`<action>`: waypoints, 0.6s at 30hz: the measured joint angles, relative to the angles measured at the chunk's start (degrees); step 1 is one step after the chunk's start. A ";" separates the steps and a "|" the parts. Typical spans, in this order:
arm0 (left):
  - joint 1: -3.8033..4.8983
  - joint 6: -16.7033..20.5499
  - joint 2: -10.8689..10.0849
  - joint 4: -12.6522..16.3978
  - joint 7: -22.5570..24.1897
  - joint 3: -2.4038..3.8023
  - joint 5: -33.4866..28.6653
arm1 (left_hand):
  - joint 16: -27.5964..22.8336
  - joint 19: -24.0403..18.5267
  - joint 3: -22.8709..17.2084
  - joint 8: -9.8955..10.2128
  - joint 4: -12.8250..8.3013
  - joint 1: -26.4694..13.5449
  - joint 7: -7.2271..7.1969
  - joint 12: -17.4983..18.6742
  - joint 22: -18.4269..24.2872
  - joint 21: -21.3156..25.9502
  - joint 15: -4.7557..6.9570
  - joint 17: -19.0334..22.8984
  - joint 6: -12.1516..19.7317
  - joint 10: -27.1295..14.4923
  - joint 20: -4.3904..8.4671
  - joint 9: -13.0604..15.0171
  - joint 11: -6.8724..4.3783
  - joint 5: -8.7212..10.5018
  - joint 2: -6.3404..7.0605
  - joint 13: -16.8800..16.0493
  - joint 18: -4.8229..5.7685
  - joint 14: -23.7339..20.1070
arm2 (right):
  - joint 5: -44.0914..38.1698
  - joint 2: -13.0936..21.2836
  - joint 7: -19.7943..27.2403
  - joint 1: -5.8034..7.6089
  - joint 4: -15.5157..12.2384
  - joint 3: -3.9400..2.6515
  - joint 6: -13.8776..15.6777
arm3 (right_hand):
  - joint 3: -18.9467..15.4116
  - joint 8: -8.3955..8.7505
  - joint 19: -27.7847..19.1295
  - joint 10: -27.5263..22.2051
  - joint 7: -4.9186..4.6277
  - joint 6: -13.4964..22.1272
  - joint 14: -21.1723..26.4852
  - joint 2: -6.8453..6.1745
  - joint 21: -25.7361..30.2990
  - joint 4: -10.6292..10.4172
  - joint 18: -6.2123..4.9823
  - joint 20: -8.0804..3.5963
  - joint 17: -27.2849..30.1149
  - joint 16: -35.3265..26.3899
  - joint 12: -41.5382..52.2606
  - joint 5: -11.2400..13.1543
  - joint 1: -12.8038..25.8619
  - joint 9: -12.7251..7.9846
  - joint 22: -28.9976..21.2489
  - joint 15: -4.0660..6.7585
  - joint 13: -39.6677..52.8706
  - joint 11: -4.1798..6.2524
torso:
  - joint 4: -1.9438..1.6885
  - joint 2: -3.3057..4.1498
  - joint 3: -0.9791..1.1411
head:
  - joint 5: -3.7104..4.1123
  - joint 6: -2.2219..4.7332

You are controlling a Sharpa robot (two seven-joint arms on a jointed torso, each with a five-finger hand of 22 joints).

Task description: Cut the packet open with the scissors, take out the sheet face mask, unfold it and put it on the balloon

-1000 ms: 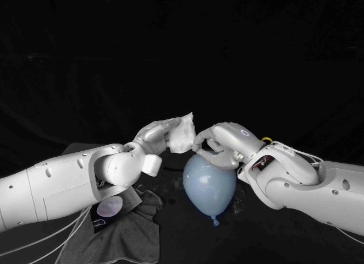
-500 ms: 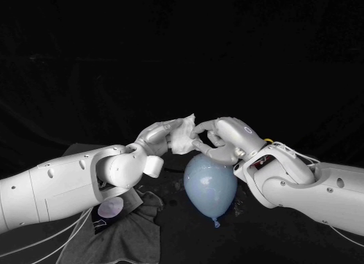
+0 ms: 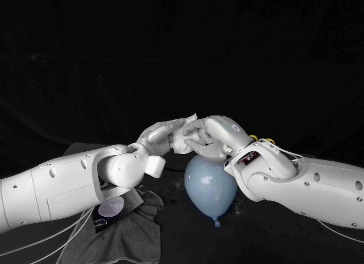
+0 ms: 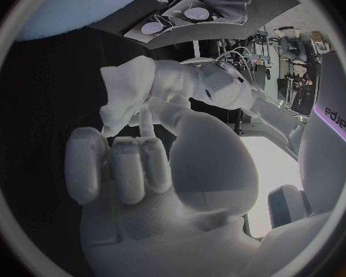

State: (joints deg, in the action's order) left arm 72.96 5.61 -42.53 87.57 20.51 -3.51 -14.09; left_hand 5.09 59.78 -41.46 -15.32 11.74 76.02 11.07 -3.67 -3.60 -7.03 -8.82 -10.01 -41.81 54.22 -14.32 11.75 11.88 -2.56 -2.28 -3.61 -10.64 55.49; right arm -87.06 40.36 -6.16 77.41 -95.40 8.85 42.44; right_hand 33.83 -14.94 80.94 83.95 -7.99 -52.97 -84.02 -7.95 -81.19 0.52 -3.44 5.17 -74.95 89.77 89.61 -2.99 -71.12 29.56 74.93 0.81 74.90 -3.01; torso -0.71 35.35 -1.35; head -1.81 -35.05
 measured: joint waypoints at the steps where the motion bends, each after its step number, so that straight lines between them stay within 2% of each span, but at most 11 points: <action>1: 0.00 -0.02 0.02 0.03 0.00 0.00 0.00 | -0.13 0.00 -0.20 0.00 -0.20 0.21 -0.11 0.00 0.00 0.22 0.00 0.05 0.28 -0.40 0.00 -0.03 0.02 0.00 -0.21 0.04 0.00 0.00 | -0.35 -0.23 -0.34 -0.04 0.21 0.00 -0.13 | 0.00 0.00 0.00 0.00 0.00 0.00 0.00 -0.15 0.00 0.00 0.00 0.00 0.00 0.00 0.13 0.00 -0.15 -0.05 0.00 0.00 0.00 0.00 | 0.02 0.00 0.00 | -0.02 0.01; 16: 0.04 -0.10 0.05 0.36 -0.11 0.00 -0.10 | -0.50 2.18 -0.36 0.49 -0.37 0.42 -0.21 0.00 -0.26 -0.40 -0.50 0.18 1.20 -2.95 0.29 -0.14 0.52 0.00 -0.42 0.04 0.06 -0.04 | -3.77 -0.91 -3.36 -0.16 1.43 0.00 -0.73 | -0.42 0.55 0.02 -0.02 0.00 0.00 0.01 -0.59 0.11 0.12 0.00 0.02 0.05 0.04 0.19 0.00 -0.59 -0.47 0.02 0.00 0.04 0.02 | 0.09 -0.07 0.07 | -0.13 -0.03; 18: 0.04 -0.09 0.06 0.36 -0.14 -0.03 -0.13 | -0.50 2.17 -0.36 0.49 -0.36 0.42 -0.21 0.00 -0.17 -0.40 -0.49 0.14 1.20 -2.95 0.29 -0.14 0.52 0.00 -0.42 0.04 0.39 0.12 | -4.11 -0.84 -3.57 -0.15 1.39 -0.04 -0.85 | -0.49 0.55 0.19 -0.02 0.00 0.00 0.01 -0.75 0.11 0.18 0.00 0.20 0.05 0.04 0.19 0.00 -0.75 -0.53 0.01 0.00 0.04 0.02 | 0.09 -0.07 0.07 | -0.13 -0.03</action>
State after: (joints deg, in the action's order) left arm 73.00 5.52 -42.47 87.93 20.36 -3.54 -14.22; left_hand 4.59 61.95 -41.82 -14.83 11.37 76.44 10.86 -3.67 -3.77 -7.43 -9.31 -9.86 -40.61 51.28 -14.04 11.61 12.40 -2.56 -2.70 -3.58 -10.25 55.61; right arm -91.17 39.52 -9.73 77.25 -94.01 8.81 41.59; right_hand 33.35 -14.39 81.13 83.93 -7.99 -52.98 -84.01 -8.70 -81.08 0.71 -3.44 5.36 -74.90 89.80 89.80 -2.99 -71.87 29.03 74.94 0.80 74.94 -2.99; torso -0.62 35.28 -1.28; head -1.94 -35.07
